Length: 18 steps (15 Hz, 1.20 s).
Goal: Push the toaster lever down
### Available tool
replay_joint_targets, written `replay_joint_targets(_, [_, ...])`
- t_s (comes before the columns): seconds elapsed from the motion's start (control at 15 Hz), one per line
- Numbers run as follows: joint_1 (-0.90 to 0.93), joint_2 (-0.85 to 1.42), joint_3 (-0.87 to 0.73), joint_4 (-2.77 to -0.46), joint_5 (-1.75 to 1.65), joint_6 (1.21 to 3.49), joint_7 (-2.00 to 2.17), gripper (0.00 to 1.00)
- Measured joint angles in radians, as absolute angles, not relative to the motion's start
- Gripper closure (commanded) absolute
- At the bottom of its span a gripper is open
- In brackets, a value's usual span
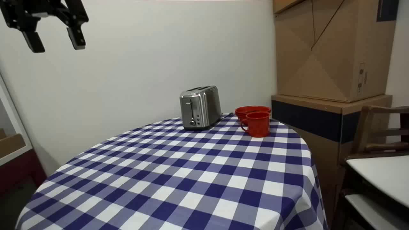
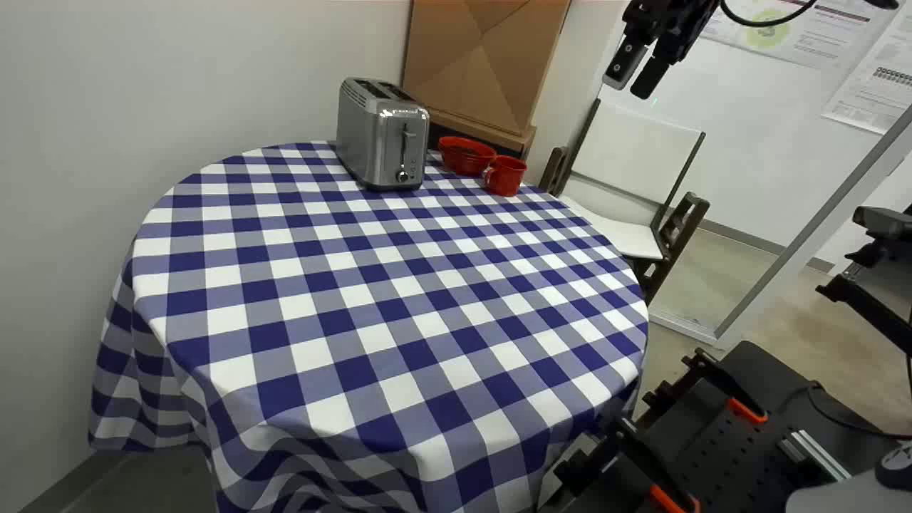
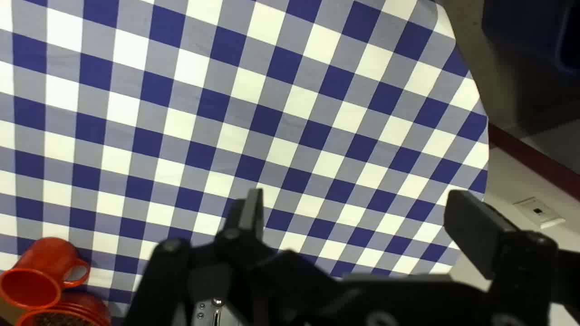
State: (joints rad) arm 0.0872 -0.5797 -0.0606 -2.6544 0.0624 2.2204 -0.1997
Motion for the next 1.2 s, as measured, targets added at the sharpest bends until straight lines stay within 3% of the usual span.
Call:
replay_joint_targets(0.8, [0.074, -0.57, -0.051, -2.648, 0.061, 2.261, -0.162, 0.0])
replay_joint_targets(1.2, [0.03, -0.317, -0.028, -2.467, 0.046, 2.46, -0.067, 0.0])
